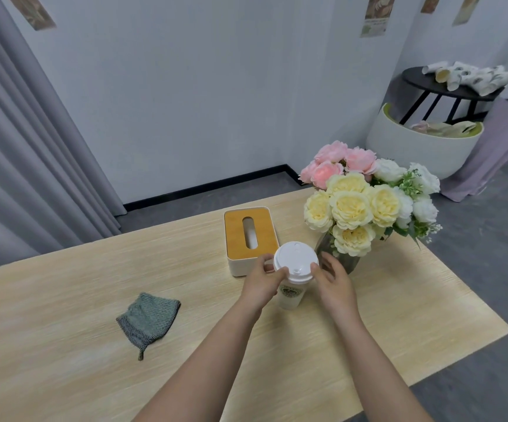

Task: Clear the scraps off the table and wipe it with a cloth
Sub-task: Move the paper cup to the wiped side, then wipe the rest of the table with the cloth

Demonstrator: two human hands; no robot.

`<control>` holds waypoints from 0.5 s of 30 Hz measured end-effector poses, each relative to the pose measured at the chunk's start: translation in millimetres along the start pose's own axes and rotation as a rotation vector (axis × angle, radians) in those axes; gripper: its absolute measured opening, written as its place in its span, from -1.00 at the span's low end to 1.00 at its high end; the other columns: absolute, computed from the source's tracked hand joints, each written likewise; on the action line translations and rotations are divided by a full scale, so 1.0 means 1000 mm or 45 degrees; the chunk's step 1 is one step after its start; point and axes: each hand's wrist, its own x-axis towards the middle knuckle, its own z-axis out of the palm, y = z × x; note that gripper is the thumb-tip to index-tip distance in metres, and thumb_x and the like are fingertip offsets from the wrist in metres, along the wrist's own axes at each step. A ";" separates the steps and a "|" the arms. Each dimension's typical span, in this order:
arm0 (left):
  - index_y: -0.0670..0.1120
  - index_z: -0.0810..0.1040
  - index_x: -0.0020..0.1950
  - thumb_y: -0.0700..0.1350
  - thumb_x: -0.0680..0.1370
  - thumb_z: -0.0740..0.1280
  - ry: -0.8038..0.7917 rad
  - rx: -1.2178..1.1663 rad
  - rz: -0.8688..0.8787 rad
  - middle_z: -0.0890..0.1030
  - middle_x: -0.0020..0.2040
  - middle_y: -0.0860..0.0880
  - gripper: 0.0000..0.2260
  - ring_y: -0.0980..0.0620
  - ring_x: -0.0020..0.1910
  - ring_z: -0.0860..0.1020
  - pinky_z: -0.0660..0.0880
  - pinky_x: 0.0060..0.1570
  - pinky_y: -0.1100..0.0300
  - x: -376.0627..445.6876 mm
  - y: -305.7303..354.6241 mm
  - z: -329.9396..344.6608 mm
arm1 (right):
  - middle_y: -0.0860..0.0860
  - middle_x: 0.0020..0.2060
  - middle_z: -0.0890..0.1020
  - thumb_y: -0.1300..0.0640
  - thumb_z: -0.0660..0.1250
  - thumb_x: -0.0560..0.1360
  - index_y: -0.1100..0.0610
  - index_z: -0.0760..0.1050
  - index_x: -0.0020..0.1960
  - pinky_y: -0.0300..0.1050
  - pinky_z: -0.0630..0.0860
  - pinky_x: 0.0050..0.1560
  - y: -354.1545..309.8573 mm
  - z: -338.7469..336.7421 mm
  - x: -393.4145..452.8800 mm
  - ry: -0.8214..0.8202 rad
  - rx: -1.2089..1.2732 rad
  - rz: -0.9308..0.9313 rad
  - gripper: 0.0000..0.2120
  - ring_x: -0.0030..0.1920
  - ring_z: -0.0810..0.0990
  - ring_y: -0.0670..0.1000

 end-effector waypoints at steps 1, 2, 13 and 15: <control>-0.02 0.31 0.39 -0.08 0.54 0.33 0.004 0.009 0.002 0.48 0.22 -0.04 -0.55 -0.04 0.16 0.49 0.51 0.08 0.08 0.000 0.000 -0.001 | 0.02 0.35 0.43 0.08 0.31 0.53 0.06 0.35 0.39 -0.14 0.37 0.21 -0.003 0.001 -0.002 -0.002 -0.124 -0.068 -0.55 0.32 0.41 0.00; -0.01 0.30 0.40 -0.06 0.53 0.34 0.009 0.021 0.003 0.47 0.24 -0.05 -0.54 -0.04 0.17 0.49 0.49 0.15 0.05 0.000 -0.001 -0.002 | 0.01 0.35 0.41 0.09 0.30 0.53 0.07 0.35 0.38 -0.18 0.33 0.21 -0.006 0.002 -0.005 -0.010 -0.249 -0.151 -0.57 0.33 0.38 0.00; -0.04 0.40 0.34 -0.10 0.54 0.31 0.189 0.035 0.002 0.49 0.22 -0.05 -0.63 -0.04 0.17 0.50 0.42 0.13 0.10 -0.008 -0.024 -0.057 | -0.07 0.43 0.29 0.12 0.21 0.57 0.03 0.33 0.40 -0.25 0.08 0.39 -0.037 0.063 -0.031 -0.440 -0.743 -0.669 -0.60 0.44 0.17 -0.08; -0.05 0.41 0.33 -0.11 0.54 0.30 0.255 0.081 -0.008 0.51 0.22 -0.07 -0.65 -0.03 0.18 0.50 0.41 0.14 0.12 -0.012 -0.036 -0.075 | -0.06 0.42 0.31 0.13 0.20 0.58 0.04 0.35 0.39 -0.30 0.09 0.36 -0.036 0.083 -0.035 -0.559 -0.774 -0.707 -0.62 0.43 0.22 -0.08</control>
